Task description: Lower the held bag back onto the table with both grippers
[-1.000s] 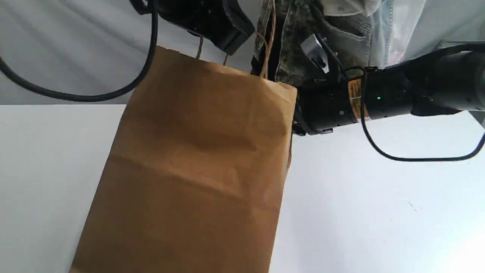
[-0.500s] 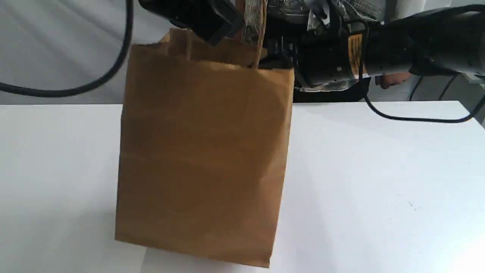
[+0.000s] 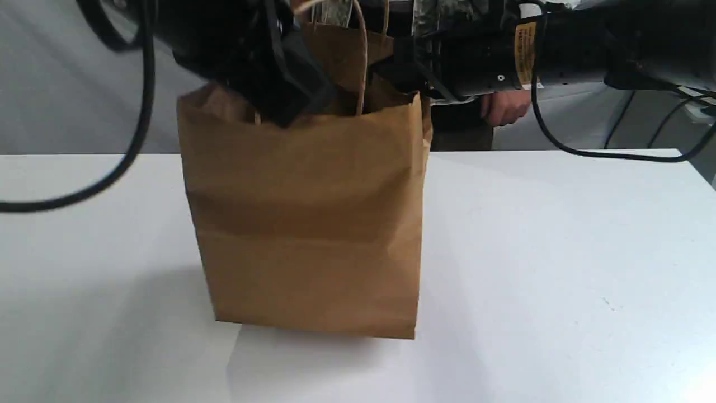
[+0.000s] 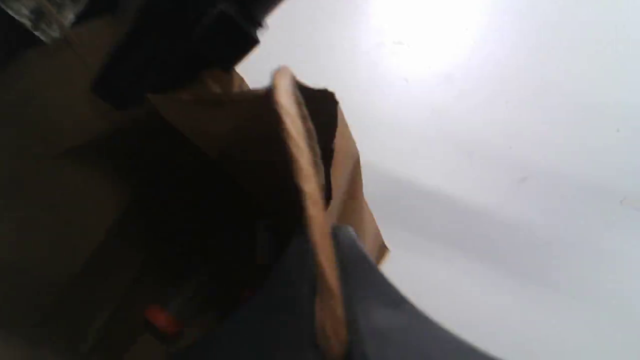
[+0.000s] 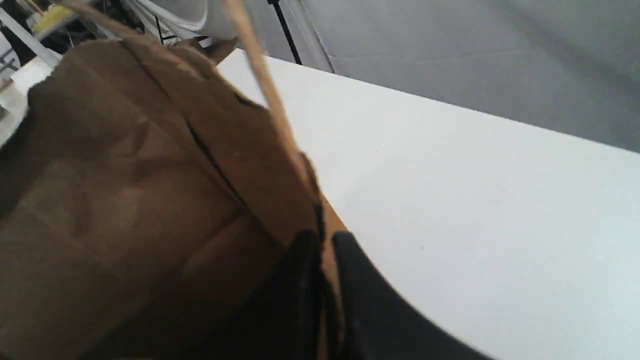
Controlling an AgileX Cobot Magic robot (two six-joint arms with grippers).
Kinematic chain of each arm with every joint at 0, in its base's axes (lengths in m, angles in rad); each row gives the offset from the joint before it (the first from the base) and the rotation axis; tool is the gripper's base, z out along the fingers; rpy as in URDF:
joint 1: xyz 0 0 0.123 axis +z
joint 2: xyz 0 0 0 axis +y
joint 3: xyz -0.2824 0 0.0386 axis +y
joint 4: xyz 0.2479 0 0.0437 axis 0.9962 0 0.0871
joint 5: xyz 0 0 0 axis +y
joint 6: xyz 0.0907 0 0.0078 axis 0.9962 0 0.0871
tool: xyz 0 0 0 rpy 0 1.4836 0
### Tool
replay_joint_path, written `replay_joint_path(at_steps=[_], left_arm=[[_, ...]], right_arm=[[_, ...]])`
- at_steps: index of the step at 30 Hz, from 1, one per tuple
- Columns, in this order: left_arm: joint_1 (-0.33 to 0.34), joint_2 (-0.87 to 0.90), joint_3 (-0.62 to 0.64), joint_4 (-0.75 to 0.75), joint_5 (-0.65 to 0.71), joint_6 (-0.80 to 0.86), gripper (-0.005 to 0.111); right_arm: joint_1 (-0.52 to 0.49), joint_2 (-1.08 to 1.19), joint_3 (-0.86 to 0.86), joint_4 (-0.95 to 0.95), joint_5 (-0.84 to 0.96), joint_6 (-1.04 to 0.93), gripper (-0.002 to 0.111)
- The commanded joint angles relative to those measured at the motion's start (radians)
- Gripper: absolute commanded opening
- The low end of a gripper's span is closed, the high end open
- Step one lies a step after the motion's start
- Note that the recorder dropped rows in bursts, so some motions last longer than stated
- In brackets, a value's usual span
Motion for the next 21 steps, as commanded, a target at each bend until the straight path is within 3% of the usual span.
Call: replay_joint_path(at_steps=[1, 6, 21], left_arm=[[0.001, -0.034, 0.108, -0.070, -0.118, 0.019, 0.000], [0.001, -0.063, 0.198, -0.093, -0.198, 0.051, 0.000], [0.001, -0.063, 0.199, -0.089, -0.238, 0.124, 0.000]], right_arm=[[0.001, -0.002, -0.005, 0.012, 0.042, -0.078, 0.000], [0.001, -0.002, -0.005, 0.012, 0.050, -0.081, 0.000], [0.001, 0.000, 0.067, 0.012, 0.104, -0.046, 0.000]])
